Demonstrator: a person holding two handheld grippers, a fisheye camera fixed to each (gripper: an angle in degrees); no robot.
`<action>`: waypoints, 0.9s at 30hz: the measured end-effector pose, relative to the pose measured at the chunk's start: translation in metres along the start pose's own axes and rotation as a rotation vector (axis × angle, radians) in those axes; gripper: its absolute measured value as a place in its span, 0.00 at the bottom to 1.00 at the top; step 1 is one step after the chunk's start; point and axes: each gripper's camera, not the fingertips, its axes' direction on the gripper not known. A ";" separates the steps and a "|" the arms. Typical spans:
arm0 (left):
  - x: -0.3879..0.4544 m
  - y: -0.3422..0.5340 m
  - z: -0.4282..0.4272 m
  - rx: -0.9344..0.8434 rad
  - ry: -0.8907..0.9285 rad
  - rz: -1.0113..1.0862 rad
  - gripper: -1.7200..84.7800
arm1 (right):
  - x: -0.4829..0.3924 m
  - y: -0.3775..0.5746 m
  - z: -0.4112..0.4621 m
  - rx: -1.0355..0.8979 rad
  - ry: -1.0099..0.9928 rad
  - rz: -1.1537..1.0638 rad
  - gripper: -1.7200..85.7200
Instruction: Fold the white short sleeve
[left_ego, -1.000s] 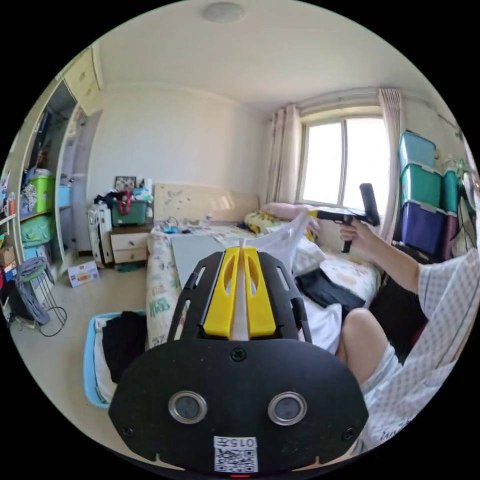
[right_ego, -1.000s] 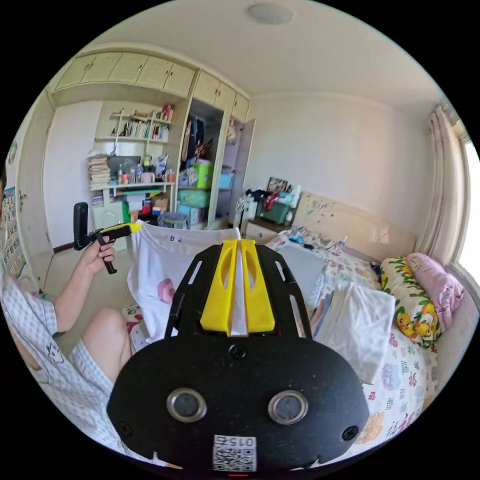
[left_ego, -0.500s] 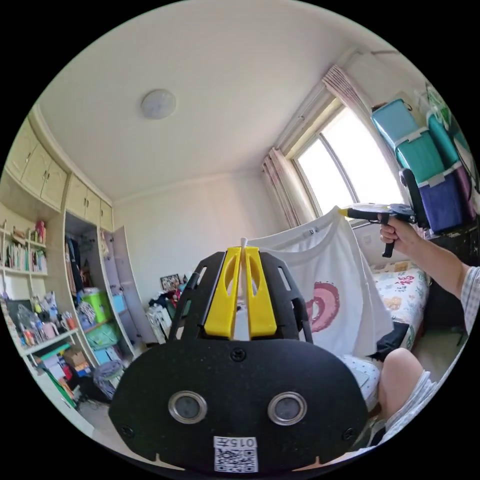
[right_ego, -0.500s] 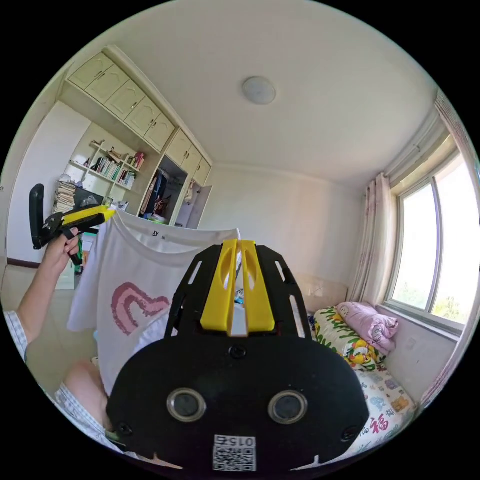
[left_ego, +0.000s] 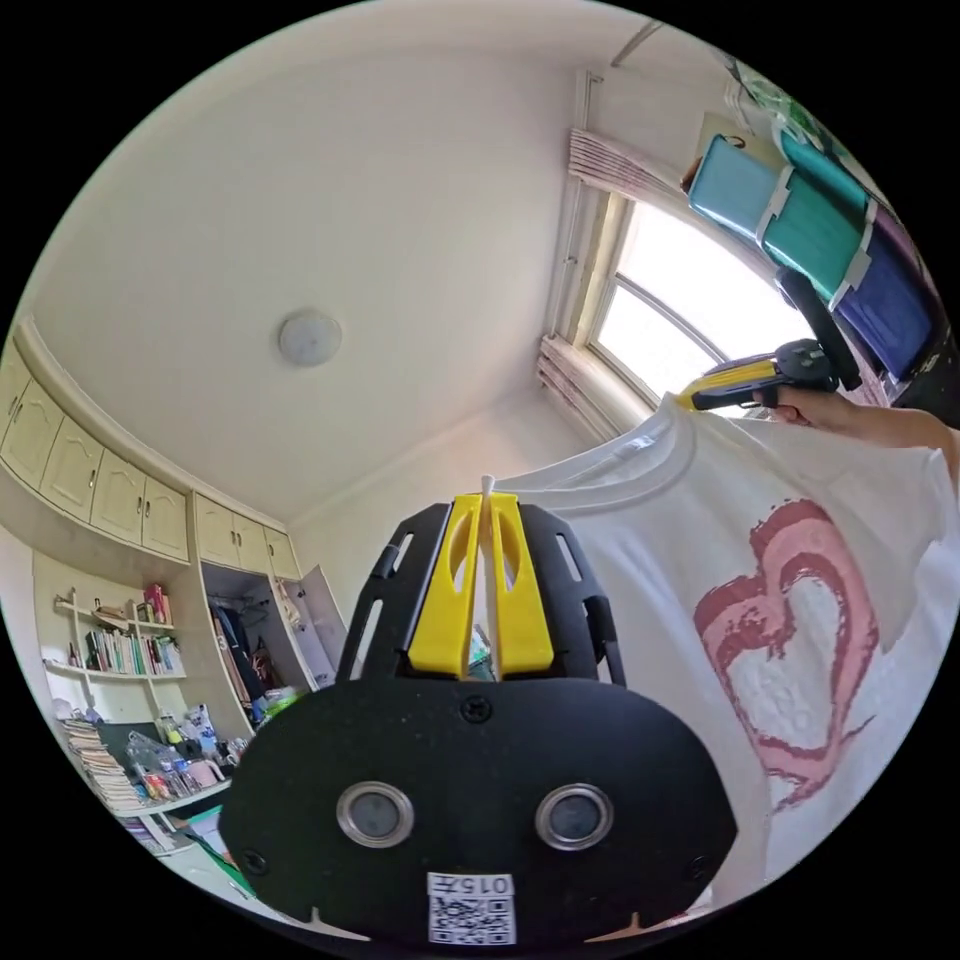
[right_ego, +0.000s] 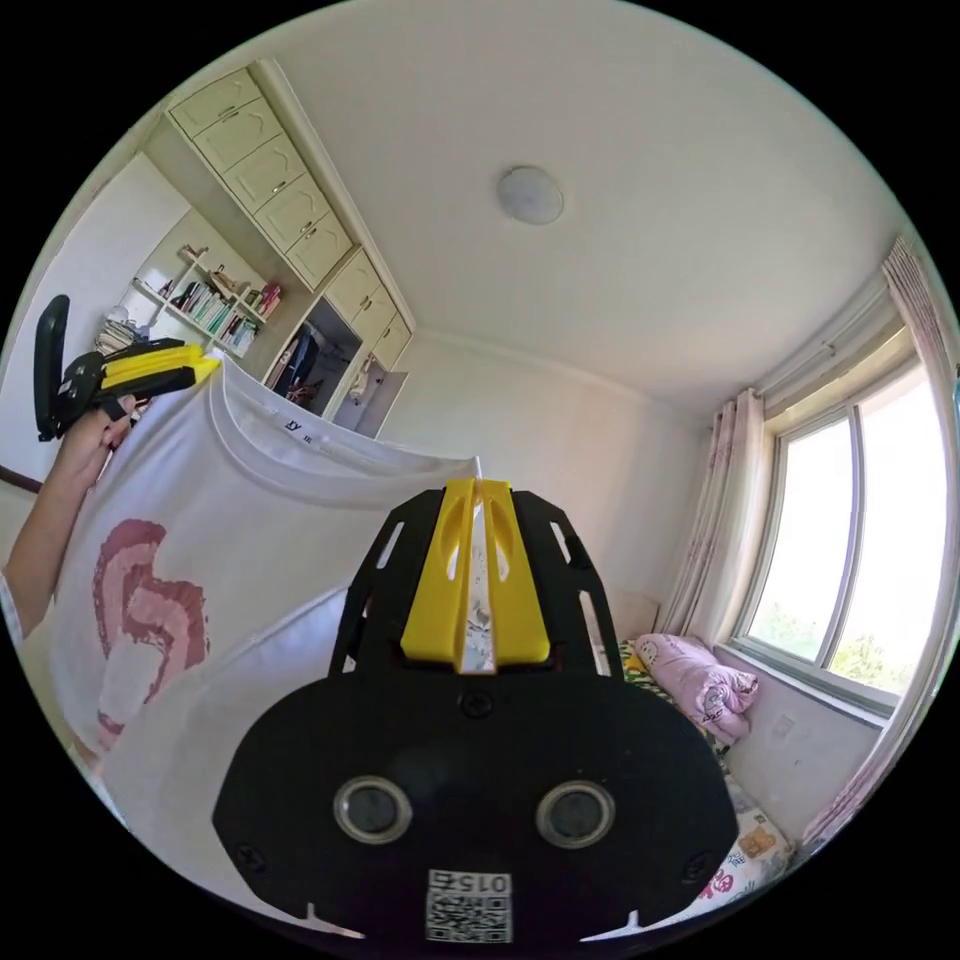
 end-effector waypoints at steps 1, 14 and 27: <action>0.004 0.010 0.030 -0.043 0.014 0.004 0.03 | -0.010 0.025 0.040 -0.037 -0.010 0.007 0.01; 0.100 0.286 0.476 -0.819 0.205 -0.246 0.03 | -0.223 0.458 0.623 -0.761 0.008 0.156 0.09; 0.018 0.556 0.463 -1.150 0.473 -0.752 0.13 | -0.514 0.803 0.641 -1.080 -0.748 0.055 0.22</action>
